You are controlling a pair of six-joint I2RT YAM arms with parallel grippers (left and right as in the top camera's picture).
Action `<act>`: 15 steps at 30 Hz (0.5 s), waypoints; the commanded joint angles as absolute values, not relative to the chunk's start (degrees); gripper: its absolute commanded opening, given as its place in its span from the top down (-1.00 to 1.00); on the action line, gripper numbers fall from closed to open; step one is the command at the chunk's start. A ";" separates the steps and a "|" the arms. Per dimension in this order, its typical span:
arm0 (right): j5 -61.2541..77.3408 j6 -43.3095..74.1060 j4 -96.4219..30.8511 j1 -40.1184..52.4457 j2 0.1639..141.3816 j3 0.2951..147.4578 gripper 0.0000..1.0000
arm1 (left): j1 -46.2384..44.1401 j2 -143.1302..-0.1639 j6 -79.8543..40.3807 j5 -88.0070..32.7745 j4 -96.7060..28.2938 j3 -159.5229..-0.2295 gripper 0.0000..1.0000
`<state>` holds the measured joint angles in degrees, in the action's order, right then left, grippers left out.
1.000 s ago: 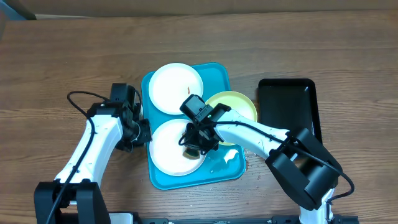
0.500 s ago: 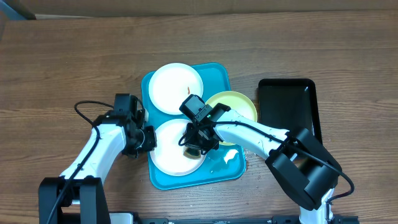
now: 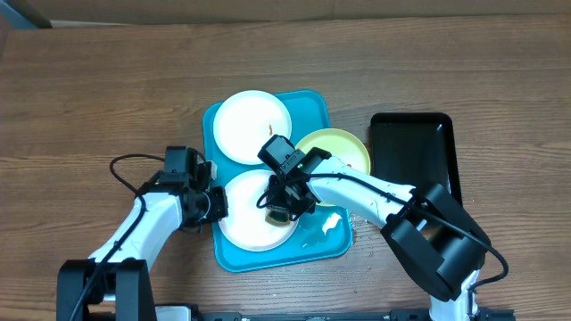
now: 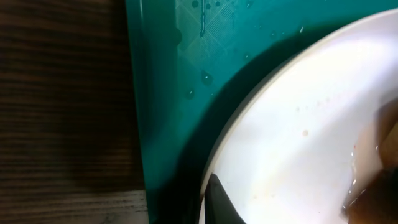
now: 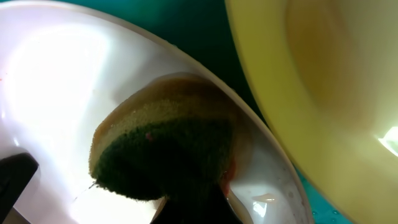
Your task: Clean dirty plates on tray and stack at the side
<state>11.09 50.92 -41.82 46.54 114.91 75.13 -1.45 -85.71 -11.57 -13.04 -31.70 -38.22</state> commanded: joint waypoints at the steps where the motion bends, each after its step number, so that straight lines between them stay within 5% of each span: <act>1: 4.75 50.50 -42.33 46.06 118.54 73.67 0.92 | -1.78 -87.70 -12.53 -9.56 -33.39 -35.92 0.92; 15: -2.96 52.77 -51.24 45.89 118.54 76.97 0.92 | -1.76 -87.64 -19.75 5.15 -48.42 -48.80 0.92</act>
<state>7.29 51.46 -48.14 46.65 115.15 77.14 -2.76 -86.98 -17.85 -4.78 -47.66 -46.89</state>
